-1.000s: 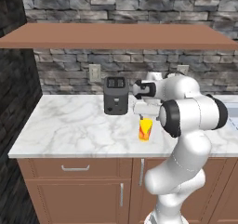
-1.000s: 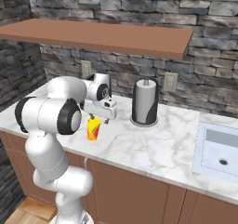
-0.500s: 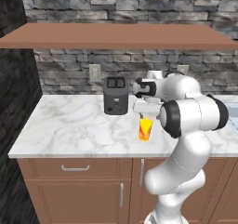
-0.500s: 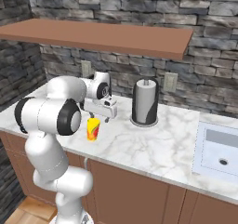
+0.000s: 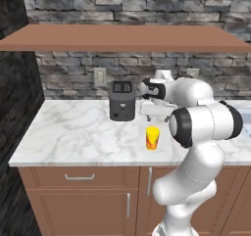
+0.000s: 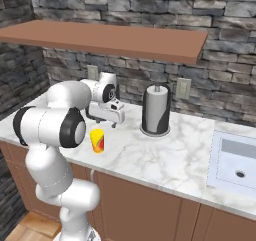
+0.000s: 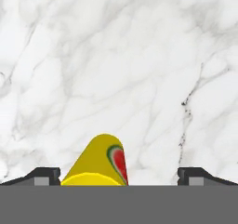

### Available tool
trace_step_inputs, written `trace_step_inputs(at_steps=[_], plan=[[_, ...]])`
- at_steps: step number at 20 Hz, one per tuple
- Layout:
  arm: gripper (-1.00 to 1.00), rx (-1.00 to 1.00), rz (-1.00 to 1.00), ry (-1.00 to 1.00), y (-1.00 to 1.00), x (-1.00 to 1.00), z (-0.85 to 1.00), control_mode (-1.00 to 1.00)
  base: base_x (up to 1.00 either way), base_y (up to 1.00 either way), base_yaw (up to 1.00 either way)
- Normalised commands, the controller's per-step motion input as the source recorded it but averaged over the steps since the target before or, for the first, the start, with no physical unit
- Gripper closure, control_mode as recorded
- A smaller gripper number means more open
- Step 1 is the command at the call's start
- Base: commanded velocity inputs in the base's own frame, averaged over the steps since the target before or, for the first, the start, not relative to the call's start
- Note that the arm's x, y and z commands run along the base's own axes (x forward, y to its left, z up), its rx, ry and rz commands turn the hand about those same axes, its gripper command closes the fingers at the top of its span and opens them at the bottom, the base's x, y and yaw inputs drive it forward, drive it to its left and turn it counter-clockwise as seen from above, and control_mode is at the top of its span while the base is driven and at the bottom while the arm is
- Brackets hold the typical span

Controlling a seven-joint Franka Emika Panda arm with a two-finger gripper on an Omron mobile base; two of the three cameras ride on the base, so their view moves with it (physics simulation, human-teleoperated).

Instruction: Place the pitcher and cup on the dining counter for serving.

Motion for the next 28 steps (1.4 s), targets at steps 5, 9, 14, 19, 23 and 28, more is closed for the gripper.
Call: trace_step_inputs(at_steps=[5,9,14,19,23,28], plan=[[-1.00,0.00,0.00,0.00,0.00,-0.44,-0.04,-1.00,0.00,0.00,0.00],[-1.00,0.00,0.00,0.01,-0.21,-0.55,-0.07,-1.00,0.00,0.00,0.00],[-1.00,0.00,0.00,0.00,-0.02,-0.04,0.00,-1.00,0.00,0.00,0.00],[-1.00,0.00,0.00,0.00,0.00,0.00,-0.07,-1.00,0.00,0.00,0.00],[-1.00,0.00,0.00,0.00,0.00,0.00,-0.12,-1.00,0.00,0.00,0.00],[-1.00,0.00,0.00,0.00,0.00,0.00,-0.16,-1.00,0.00,0.00,0.00]])
